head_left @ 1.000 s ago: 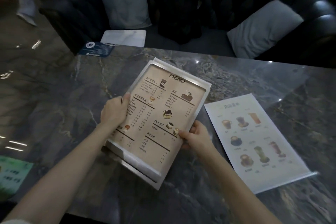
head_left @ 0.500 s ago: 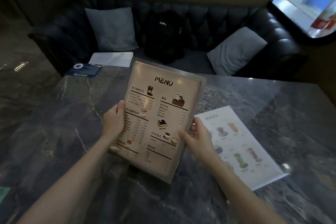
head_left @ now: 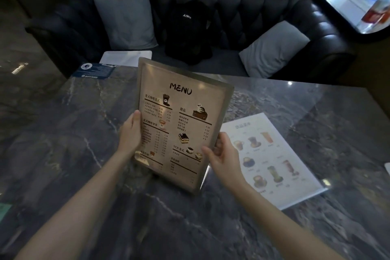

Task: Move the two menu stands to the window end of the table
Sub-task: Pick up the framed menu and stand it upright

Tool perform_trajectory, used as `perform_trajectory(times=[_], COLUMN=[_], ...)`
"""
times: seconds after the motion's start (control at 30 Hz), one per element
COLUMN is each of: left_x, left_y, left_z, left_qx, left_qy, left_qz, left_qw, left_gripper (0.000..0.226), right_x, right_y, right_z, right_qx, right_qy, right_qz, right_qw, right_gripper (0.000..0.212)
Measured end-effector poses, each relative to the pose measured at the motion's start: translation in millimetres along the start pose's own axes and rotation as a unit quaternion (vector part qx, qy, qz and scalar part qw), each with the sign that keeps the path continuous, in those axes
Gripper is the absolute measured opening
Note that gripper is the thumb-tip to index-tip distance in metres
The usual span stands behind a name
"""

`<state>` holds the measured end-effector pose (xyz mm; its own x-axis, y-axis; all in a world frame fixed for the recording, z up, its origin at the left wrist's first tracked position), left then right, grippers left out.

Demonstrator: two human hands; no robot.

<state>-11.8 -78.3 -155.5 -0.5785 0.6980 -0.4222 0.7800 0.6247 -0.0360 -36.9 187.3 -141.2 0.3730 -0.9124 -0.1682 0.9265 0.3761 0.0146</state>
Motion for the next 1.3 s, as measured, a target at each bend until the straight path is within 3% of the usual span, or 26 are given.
perform_trajectory(times=[0.23,0.4,0.53,0.73,0.93,1.1,1.3], left_x=[-7,-8,-14,-14,-7,-2,27], left_y=[-1,4,4,5,22,55,129], left_z=[7,17,28,24,19,8,-69], left_qx=[-0.002,-0.023,-0.05,-0.046,-0.042,-0.012,0.174], left_qy=[0.008,0.021,0.02,-0.006,-0.073,-0.163,-0.19], left_qz=[0.016,0.02,0.019,0.028,-0.015,-0.04,-0.089], left_qw=[1.0,0.999,0.998,0.999,0.996,0.986,0.962], left_gripper=[0.044,0.041,0.058,0.06,0.046,0.059,0.052], right_x=[20,26,34,34,33,32,7], right_y=[12,15,20,19,15,10,4], right_z=[-2,-8,-13,-12,-13,-1,22], right_qx=[-0.026,-0.028,-0.04,-0.047,-0.036,-0.034,-0.097], right_qy=[0.016,0.04,0.039,0.045,0.126,0.273,0.41], right_qz=[0.021,0.024,0.03,0.053,0.102,0.177,0.273], right_qw=[0.999,0.999,0.998,0.996,0.986,0.945,0.865], right_gripper=[0.041,0.038,0.031,0.025,0.021,0.034,0.02])
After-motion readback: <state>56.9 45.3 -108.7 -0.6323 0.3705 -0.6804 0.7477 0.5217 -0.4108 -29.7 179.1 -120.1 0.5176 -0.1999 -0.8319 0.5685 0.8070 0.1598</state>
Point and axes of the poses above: each hand's wrist, its own y-axis away from the middle knuckle, its own x-axis out of the palm, z = x × y, the point moved 8 cm from there along -y, towards the middle knuckle
